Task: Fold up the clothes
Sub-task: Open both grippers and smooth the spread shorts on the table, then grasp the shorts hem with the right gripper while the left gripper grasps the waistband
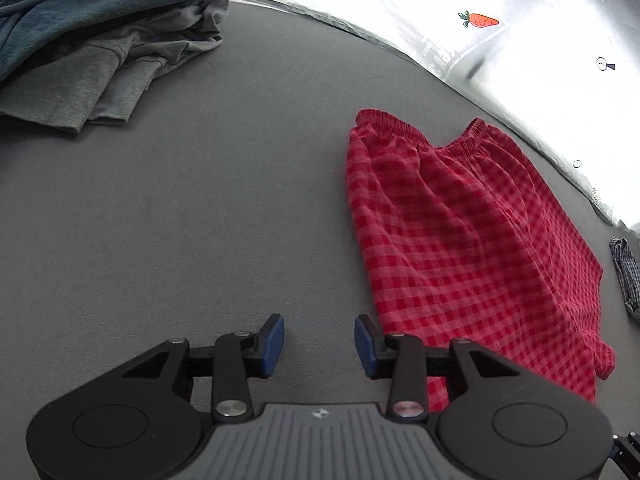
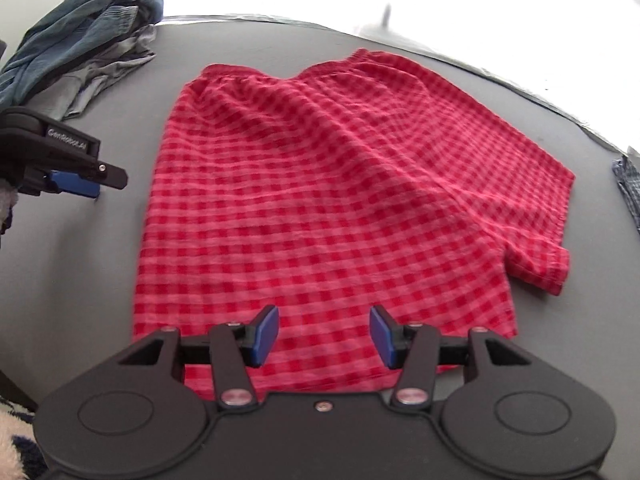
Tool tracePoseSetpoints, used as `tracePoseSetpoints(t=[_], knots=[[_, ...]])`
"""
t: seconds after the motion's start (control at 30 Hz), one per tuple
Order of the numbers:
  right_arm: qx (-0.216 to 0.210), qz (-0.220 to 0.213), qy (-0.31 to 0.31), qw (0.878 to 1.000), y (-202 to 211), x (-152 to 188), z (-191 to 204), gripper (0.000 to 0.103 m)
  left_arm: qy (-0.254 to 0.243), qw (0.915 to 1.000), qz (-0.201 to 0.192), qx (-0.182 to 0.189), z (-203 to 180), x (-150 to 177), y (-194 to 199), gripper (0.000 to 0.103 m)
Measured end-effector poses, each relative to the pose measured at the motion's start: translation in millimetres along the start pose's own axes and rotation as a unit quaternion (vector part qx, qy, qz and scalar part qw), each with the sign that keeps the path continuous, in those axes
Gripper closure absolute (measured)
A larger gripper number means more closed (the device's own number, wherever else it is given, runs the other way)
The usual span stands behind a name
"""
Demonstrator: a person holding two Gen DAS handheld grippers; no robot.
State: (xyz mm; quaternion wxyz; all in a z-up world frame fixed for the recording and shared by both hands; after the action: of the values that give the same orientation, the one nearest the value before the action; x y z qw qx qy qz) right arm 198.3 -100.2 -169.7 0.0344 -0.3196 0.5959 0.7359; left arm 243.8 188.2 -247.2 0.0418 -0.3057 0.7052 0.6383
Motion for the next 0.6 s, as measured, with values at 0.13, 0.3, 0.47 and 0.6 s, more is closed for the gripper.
tracePoseSetpoints(t=[0.13,0.3,0.47,0.6], knots=[[-0.022,-0.003,0.020,1.000,-5.2,2.9,31.3,0.052,0.007,1.0000,0.004,0.003,20.8,4.9,8.4,0.062],[-0.027,-0.008,0.031,0.999,-6.3,6.1,62.7,0.052,-0.013,0.9999,0.004,-0.001,41.0,8.4,13.8,0.062],[-0.021,-0.005,0.028,0.999,-7.4,11.0,77.9,0.056,-0.028,0.9996,0.005,0.006,49.1,7.0,13.8,0.062],[-0.025,0.000,0.046,0.999,-9.4,16.1,93.5,0.059,-0.041,0.9991,0.005,0.014,51.9,8.3,13.3,0.062]])
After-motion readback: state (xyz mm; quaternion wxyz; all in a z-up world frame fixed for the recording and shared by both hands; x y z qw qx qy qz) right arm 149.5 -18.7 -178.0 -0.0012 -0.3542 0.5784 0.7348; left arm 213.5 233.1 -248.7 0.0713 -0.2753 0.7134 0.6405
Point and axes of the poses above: each gripper's, at about its wrist camera, not at the fingertips, and y roughly against the way its jaws point, z to its left, x to its underside, the point moved 5 cm from there along -y, roughly the way its jaws point, and after that the axes turned 9 degrees about -x, right-handed, at the moved point
